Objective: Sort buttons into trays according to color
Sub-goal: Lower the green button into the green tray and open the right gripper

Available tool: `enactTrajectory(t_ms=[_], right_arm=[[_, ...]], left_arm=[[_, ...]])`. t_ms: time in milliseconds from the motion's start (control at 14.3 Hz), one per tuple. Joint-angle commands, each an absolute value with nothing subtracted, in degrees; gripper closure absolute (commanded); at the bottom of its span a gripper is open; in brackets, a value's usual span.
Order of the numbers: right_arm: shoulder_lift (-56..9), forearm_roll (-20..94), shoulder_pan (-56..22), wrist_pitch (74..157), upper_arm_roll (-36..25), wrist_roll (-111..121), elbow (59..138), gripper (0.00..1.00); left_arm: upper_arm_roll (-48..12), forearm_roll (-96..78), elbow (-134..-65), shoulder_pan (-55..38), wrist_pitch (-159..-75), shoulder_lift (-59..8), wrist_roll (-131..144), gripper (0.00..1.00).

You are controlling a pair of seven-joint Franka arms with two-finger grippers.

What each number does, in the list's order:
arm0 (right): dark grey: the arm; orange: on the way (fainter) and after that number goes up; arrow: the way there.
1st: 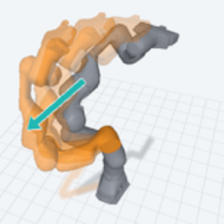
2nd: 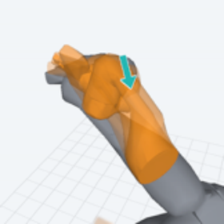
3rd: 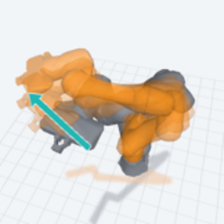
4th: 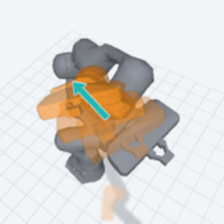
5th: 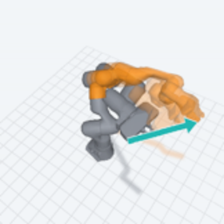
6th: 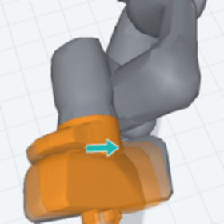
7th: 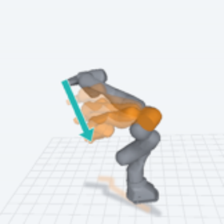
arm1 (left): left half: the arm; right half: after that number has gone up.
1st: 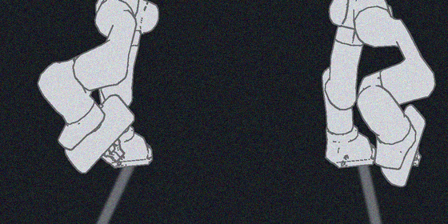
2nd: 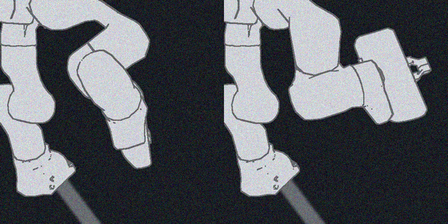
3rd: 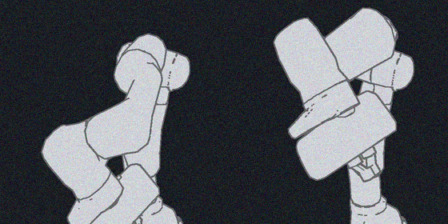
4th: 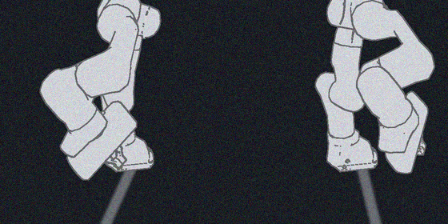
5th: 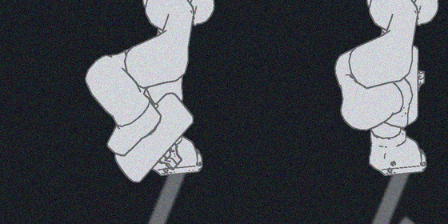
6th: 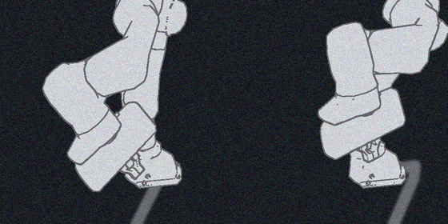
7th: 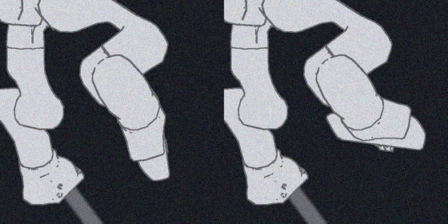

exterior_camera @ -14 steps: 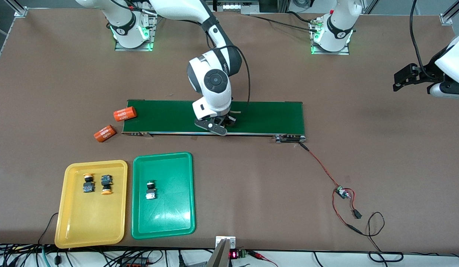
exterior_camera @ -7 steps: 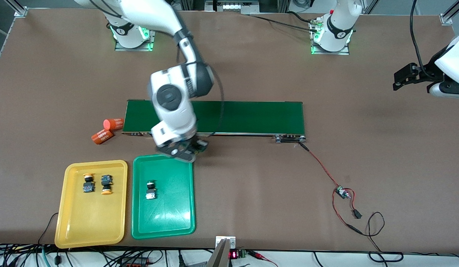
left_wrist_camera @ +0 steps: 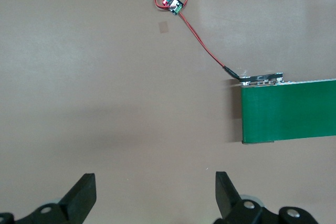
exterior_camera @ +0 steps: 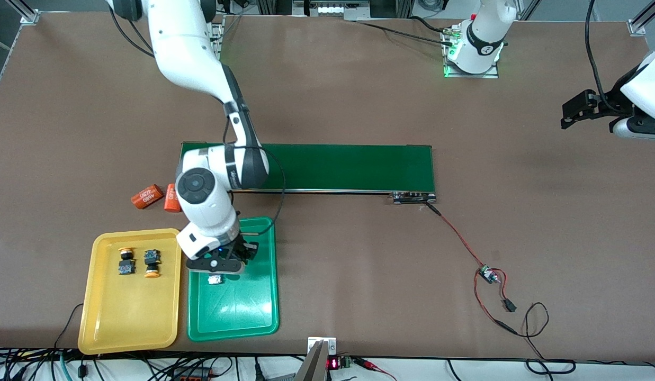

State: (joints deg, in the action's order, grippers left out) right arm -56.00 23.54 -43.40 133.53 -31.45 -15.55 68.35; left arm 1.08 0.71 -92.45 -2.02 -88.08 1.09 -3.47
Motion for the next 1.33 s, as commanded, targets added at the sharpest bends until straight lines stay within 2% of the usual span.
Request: enactTrajectory(t_ms=[0, 140, 350, 420, 490, 560, 700, 840, 1260], right_arm=[[-58.4, 23.3, -38.1, 133.4, -26.1, -11.6, 63.4, 1.00], [-60.0, 23.3, -34.8, 134.7, -22.6, -7.8, 63.4, 1.00], [-62.7, 23.3, -34.6, 137.3, -22.1, -6.4, 63.4, 1.00], [-63.0, 22.9, -34.6, 137.7, -22.2, -5.7, 63.4, 0.86], [-63.1, 23.0, -34.5, 137.8, -22.1, -6.0, 63.4, 0.08], [-62.9, 23.1, -34.5, 137.6, -22.1, -6.2, 63.4, 0.00], [-61.7, 23.0, -34.6, 136.5, -22.8, -6.2, 63.5, 0.00], [-59.6, 22.9, -34.8, 130.7, -25.5, -6.1, 63.4, 0.00], [-51.8, 20.1, -36.0, 115.1, -28.6, -5.8, 63.5, 0.00]], left_arm=[[1.1, 0.4, -91.0, -1.8, -86.8, 0.6, -4.7, 0.00], [1.1, 0.4, -90.9, -1.7, -86.8, 0.6, -4.7, 0.00], [1.1, 0.4, -90.9, -1.7, -86.8, 0.6, -4.7, 0.00], [1.1, 0.4, -90.9, -1.7, -86.8, 0.6, -4.7, 0.00], [1.1, 0.4, -90.9, -1.7, -86.8, 0.6, -4.7, 0.00], [1.1, 0.4, -90.9, -1.7, -86.8, 0.6, -4.7, 0.00], [1.1, 0.4, -90.9, -1.7, -86.8, 0.6, -4.7, 0.00], [1.1, 0.4, -90.9, -1.7, -86.8, 0.6, -4.7, 0.00], [1.1, 0.4, -90.5, -1.7, -86.7, 0.5, -4.7, 0.00]])
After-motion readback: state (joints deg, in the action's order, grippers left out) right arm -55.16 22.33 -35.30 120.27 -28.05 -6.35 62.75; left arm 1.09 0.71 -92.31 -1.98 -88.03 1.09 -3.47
